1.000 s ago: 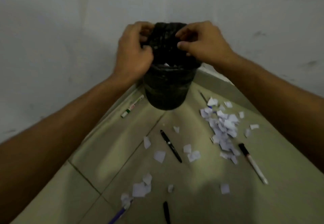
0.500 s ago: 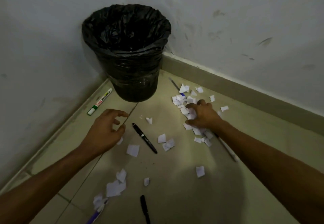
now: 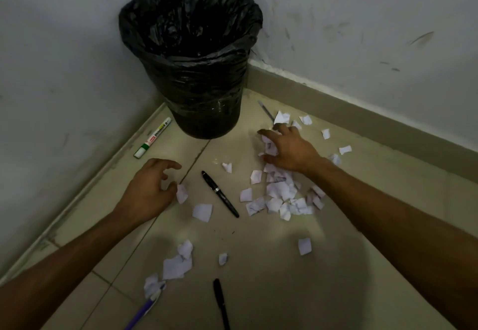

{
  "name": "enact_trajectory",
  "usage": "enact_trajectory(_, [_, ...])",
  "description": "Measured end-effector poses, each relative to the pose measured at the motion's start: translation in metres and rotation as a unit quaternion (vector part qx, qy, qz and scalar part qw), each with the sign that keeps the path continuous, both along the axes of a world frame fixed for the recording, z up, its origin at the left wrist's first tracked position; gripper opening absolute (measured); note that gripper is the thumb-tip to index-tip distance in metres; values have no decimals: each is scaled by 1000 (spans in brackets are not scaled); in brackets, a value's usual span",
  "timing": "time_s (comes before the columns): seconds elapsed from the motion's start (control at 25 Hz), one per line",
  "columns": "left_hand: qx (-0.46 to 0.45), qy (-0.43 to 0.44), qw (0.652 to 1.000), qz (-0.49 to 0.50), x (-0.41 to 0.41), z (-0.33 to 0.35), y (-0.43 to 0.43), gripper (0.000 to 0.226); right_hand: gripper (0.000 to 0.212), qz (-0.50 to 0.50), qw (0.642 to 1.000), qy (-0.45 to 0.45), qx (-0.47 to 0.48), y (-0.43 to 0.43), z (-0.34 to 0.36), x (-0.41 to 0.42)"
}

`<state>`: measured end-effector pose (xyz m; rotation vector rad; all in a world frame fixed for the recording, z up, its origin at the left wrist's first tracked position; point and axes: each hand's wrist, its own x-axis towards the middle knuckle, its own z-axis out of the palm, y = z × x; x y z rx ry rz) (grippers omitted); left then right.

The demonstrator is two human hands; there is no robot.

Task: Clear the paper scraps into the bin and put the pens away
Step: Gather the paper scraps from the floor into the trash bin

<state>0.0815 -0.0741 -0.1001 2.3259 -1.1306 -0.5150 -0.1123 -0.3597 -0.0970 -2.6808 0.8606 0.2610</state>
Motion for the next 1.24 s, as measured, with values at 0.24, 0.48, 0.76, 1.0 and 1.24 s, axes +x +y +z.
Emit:
enact_trajectory(0.24, [115, -40, 988, -94, 0, -20, 11, 91, 56, 98, 993, 44, 55, 64, -15, -23])
enact_trajectory(0.48, [230, -104, 945, -207, -38, -25, 9, 103, 100, 16, 995, 93, 37, 69, -3, -80])
enact_trajectory(0.76, [170, -19, 958, -232, -61, -1, 27, 95, 109, 41, 993, 67, 90, 102, 4, -87])
enact_trajectory(1.0, [268, -50, 921, -277, -54, -4, 77, 93, 142, -21, 970, 227, 89, 109, 3, -130])
enact_trajectory(1.24, [131, -1, 977, -169, -62, -27, 44, 51, 98, -8, 990, 7, 142, 138, -13, -104])
